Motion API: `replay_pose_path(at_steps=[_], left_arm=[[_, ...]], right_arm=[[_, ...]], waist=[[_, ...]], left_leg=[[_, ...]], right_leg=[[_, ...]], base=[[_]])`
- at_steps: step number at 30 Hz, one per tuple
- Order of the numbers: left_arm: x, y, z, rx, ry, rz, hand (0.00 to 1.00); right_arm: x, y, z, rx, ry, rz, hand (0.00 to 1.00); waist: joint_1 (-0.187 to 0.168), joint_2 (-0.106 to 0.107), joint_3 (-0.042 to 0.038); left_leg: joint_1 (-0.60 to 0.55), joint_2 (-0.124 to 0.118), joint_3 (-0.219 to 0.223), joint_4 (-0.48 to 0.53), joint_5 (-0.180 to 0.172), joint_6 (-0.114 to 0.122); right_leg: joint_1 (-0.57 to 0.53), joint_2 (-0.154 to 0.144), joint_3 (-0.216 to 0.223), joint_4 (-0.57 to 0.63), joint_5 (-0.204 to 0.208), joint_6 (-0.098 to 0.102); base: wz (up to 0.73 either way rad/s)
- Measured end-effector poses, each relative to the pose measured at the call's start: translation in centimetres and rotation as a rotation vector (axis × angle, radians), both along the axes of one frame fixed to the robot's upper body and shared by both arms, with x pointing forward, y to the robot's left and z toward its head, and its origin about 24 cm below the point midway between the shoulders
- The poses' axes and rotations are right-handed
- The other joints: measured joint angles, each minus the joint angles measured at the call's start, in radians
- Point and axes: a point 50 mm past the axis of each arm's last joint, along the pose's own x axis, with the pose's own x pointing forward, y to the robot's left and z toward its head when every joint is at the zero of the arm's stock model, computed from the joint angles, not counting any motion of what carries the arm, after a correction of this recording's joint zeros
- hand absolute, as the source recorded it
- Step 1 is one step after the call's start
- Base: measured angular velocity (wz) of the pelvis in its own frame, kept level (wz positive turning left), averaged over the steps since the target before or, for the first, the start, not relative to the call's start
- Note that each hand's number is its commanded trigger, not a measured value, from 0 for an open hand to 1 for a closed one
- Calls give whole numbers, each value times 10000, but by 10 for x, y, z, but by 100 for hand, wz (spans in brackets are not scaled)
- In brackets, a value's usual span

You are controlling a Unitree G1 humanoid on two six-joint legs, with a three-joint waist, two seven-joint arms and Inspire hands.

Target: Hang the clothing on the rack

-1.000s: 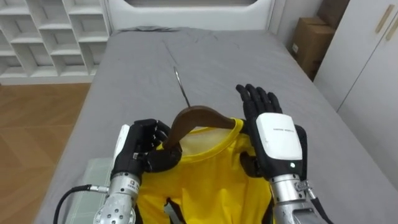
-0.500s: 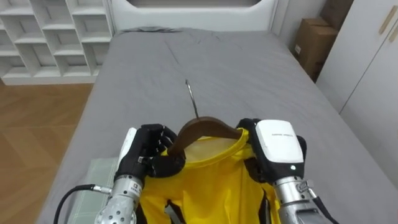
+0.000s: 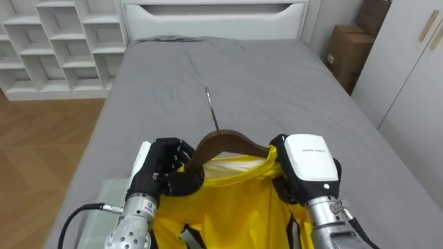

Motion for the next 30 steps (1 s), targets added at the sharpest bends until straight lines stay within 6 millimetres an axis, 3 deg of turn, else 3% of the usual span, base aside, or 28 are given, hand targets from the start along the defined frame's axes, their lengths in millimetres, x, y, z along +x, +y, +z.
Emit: replay_pose_path(at_steps=[5, 6, 7, 8, 16, 30], left_arm=[[0, 0, 0, -3, -9, 30, 100], [0, 0, 0, 0, -11, 31, 82], [0, 0, 0, 1, -12, 31, 53], [0, 0, 0, 1, -11, 31, 0], [5, -10, 6, -582, -182, -116, 0], [4, -10, -6, -685, 379, -398, 0]], right_arm=[[0, 0, 0, -19, -6, 20, 100], [0, 0, 0, -19, -6, 21, 100], [0, 0, 0, -21, -7, 22, 100], [0, 0, 0, -23, -8, 22, 100], [-2, 5, -2, -551, 74, 339, 100], [-3, 2, -8, -903, 503, 461, 100]], waist=[[-6, -1, 0], [-7, -1, 0], [-7, -1, 0], [-7, -2, 0], [50, -16, -3], [80, -85, -21]], left_leg=[[5, 4, 2, 0, 0, 0], [4, 3, 1, 0, 0, 0], [4, 3, 2, 0, 0, 0], [4, 2, 2, 0, 0, 0], [24, -5, 5, 10, 1, -1], [36, 6, 30, 24, 1, -1]], right_leg=[[2, -1, -7, 0, 0, 0], [2, -1, -7, -1, 0, 0], [2, -3, -7, 0, 0, 0], [2, -4, -7, 0, 0, 0], [4, -6, 17, -2, -1, 0], [-13, -1, 49, -3, 0, 0]], base=[[0], [0], [0], [0], [0], [0]])
